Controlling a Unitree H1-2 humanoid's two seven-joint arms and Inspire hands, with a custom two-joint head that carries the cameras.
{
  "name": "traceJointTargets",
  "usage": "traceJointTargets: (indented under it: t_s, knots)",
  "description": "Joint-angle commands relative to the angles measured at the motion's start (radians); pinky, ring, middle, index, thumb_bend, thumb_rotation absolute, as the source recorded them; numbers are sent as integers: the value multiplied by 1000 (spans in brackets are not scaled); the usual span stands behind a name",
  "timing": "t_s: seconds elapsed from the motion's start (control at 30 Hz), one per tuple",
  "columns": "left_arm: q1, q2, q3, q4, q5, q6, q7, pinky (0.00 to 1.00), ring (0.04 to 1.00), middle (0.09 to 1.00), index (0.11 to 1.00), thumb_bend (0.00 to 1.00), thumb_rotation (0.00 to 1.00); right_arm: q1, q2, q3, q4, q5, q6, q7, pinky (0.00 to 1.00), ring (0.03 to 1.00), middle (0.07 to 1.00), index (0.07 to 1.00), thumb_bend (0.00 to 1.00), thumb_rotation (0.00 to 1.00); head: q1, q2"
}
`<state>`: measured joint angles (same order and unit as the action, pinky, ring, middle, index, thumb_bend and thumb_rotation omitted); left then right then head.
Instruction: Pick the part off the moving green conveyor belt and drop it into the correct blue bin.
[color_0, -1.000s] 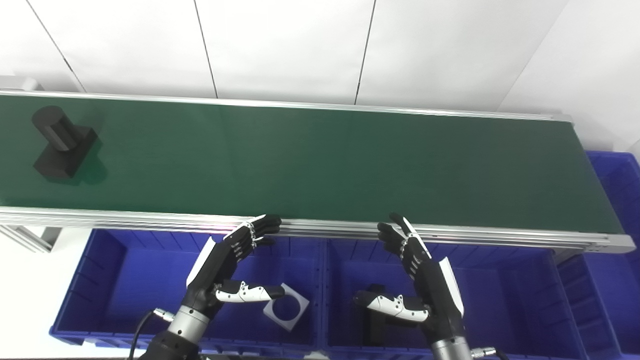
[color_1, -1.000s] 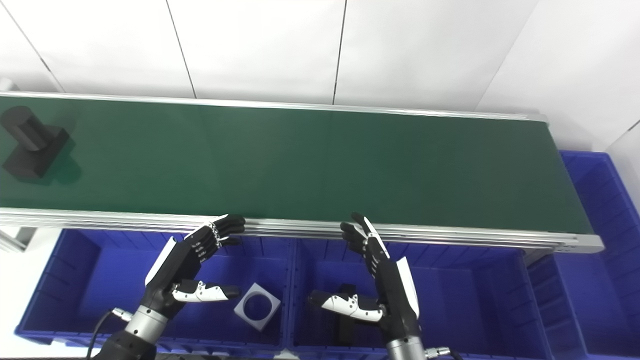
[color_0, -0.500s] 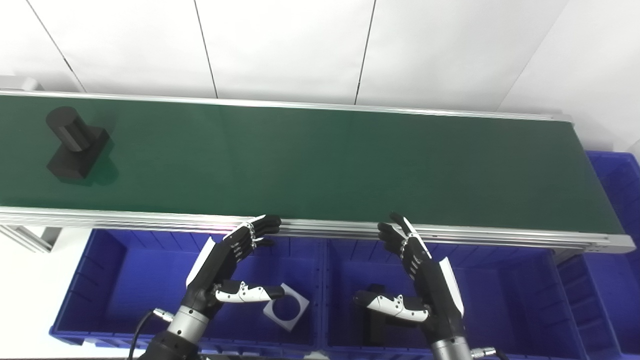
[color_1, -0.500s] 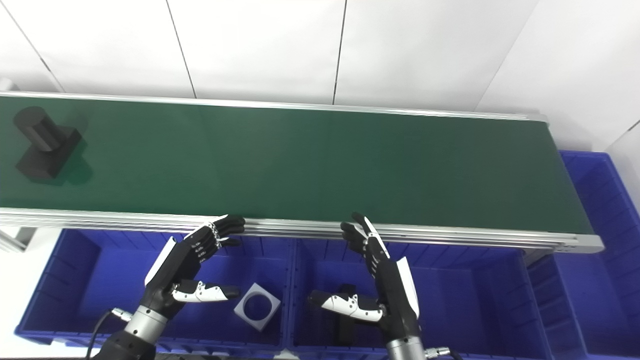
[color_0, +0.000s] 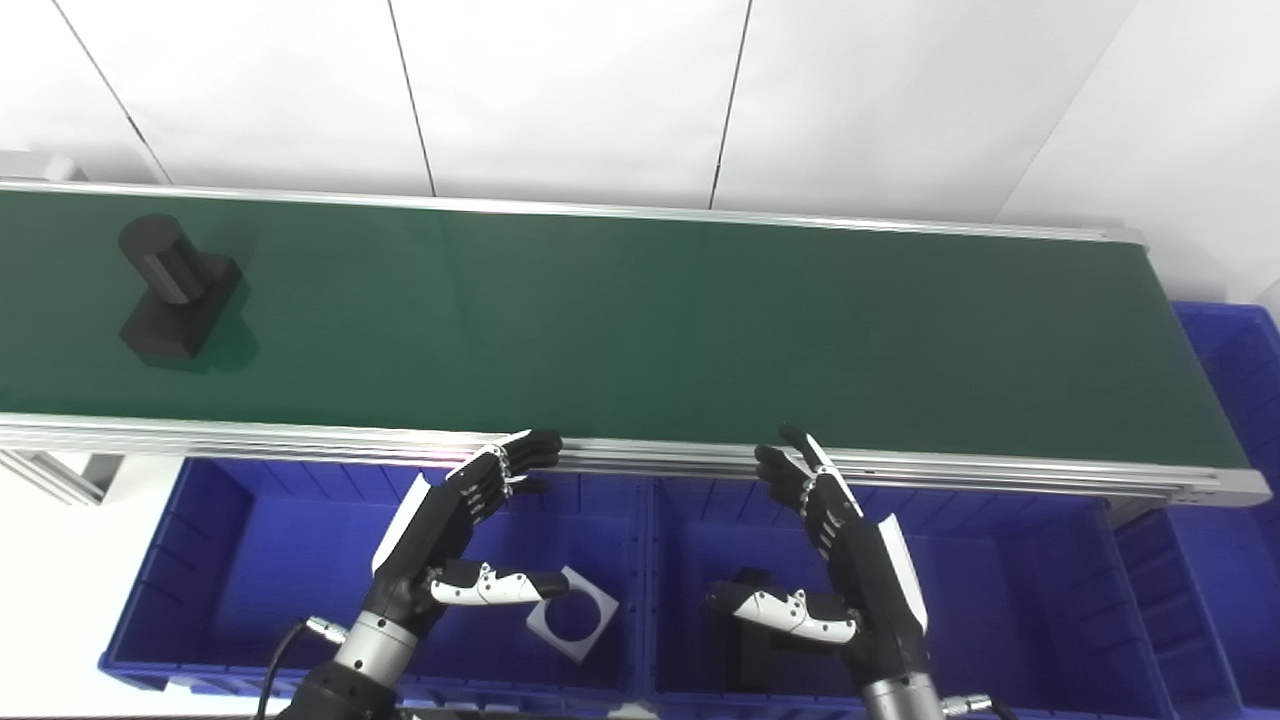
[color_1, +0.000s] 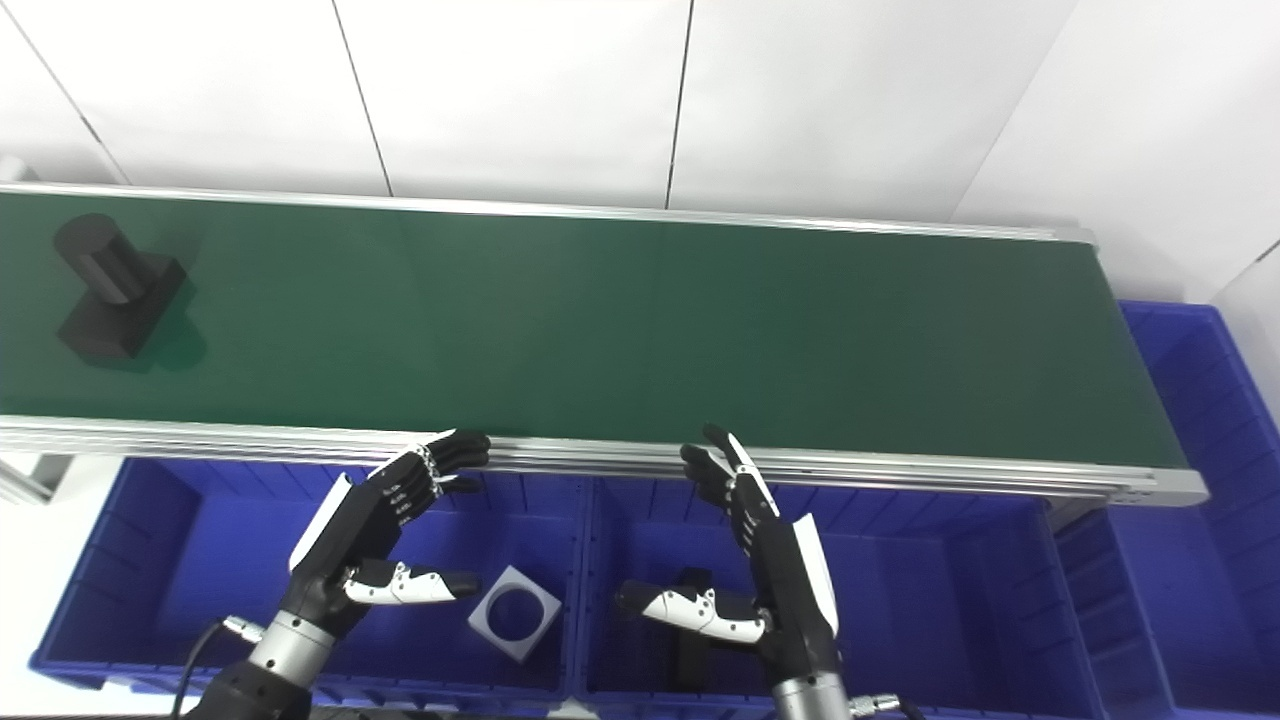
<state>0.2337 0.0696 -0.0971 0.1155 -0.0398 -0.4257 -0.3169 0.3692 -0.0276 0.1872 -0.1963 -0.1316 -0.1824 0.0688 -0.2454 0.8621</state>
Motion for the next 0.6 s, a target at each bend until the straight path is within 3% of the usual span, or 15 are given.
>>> traceJointTargets:
  t_s: [0.0, 0.43, 0.57]
  knots:
    - [-9, 5, -2, -26, -11, -44, 3, 735, 814, 826, 799, 897, 231, -9, 8, 3, -18, 0, -7, -3, 845, 852, 853, 933, 883, 244, 1, -4]
    - [-18, -1, -6, -14, 24, -44, 23, 749, 818, 830, 805, 888, 251, -12, 4, -4, -4, 11, -10, -4, 855, 855, 853, 933, 889, 235, 16, -21]
    - [-27, 24, -56, -11, 116, -44, 101, 756, 801, 824, 820, 855, 272, -15, -4, -12, 26, 7, -36, -8, 861, 856, 855, 932, 888, 249, 67, -77]
